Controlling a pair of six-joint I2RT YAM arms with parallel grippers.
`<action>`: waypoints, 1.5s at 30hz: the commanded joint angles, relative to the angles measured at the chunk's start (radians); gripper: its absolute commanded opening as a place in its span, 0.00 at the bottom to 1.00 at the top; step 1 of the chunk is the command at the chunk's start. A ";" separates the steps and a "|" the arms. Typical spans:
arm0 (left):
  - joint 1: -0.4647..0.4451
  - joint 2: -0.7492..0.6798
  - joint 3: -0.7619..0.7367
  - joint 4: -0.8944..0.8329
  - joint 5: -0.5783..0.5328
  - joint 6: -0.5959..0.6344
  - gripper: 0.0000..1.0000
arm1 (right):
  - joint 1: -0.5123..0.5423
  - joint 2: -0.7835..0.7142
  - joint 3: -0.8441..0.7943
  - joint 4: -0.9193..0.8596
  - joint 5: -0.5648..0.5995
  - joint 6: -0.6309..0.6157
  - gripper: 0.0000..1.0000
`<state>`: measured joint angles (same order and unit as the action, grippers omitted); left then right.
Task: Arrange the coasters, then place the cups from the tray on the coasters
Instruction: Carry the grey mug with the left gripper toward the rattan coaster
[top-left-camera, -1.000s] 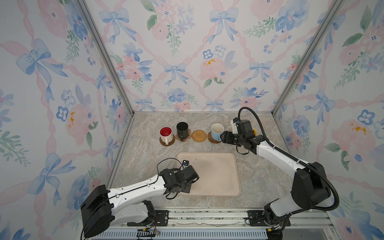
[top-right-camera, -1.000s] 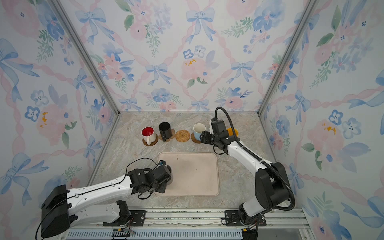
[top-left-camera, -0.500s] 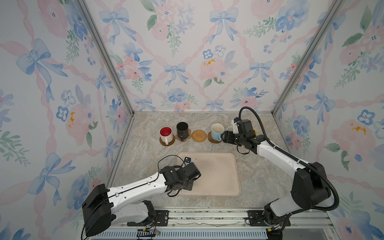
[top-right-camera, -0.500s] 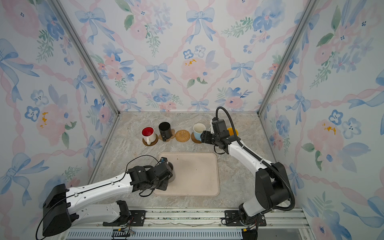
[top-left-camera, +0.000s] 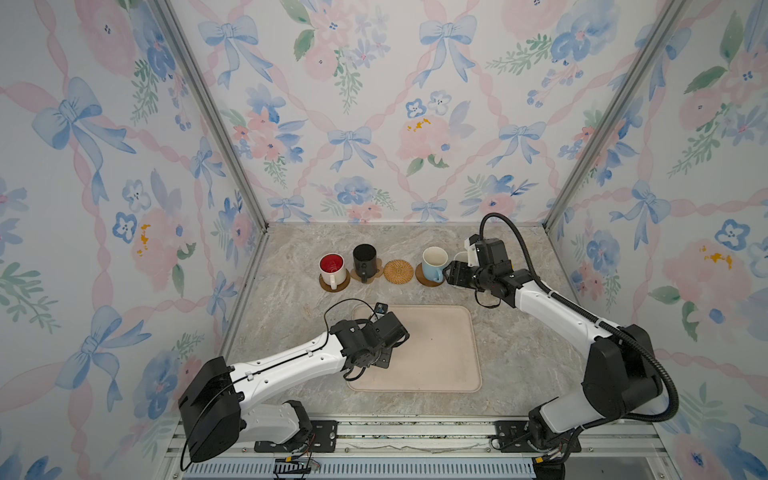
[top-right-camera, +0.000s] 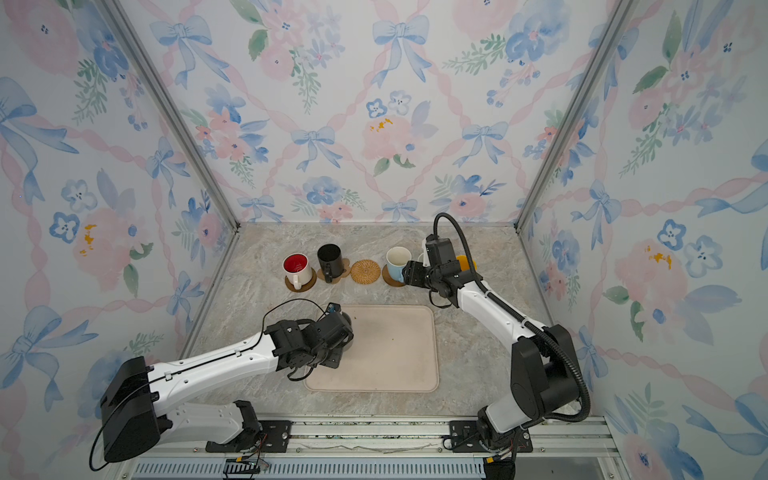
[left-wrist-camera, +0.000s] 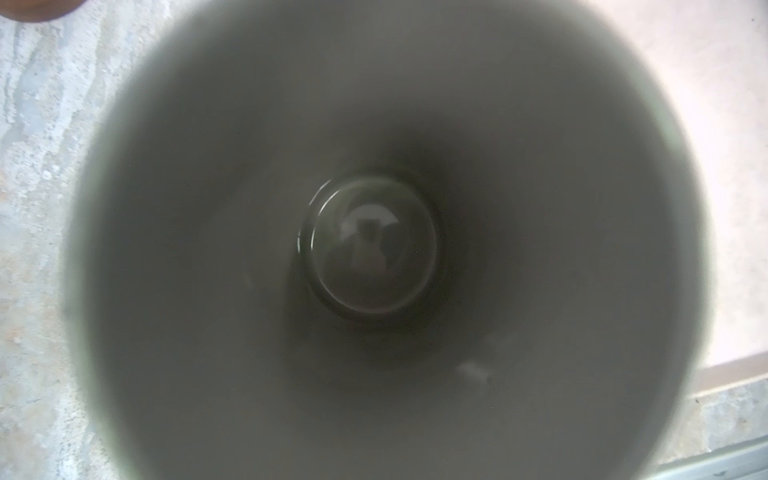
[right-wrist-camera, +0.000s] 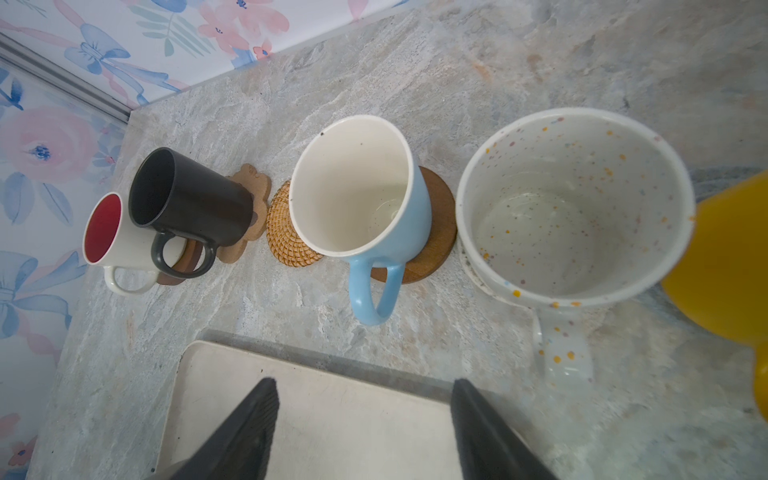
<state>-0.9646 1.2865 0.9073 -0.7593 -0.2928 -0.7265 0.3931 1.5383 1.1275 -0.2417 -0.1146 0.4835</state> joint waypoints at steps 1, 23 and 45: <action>0.028 0.010 0.063 0.043 -0.061 0.055 0.00 | -0.010 -0.027 0.004 0.012 -0.014 0.003 0.69; 0.181 0.250 0.306 0.173 0.022 0.311 0.00 | -0.026 -0.059 -0.015 0.024 -0.040 0.009 0.69; 0.318 0.548 0.620 0.239 0.111 0.428 0.00 | -0.045 -0.081 -0.028 0.031 -0.054 0.009 0.69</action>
<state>-0.6624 1.8206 1.4616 -0.5888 -0.1864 -0.3229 0.3595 1.4845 1.1118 -0.2230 -0.1593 0.4873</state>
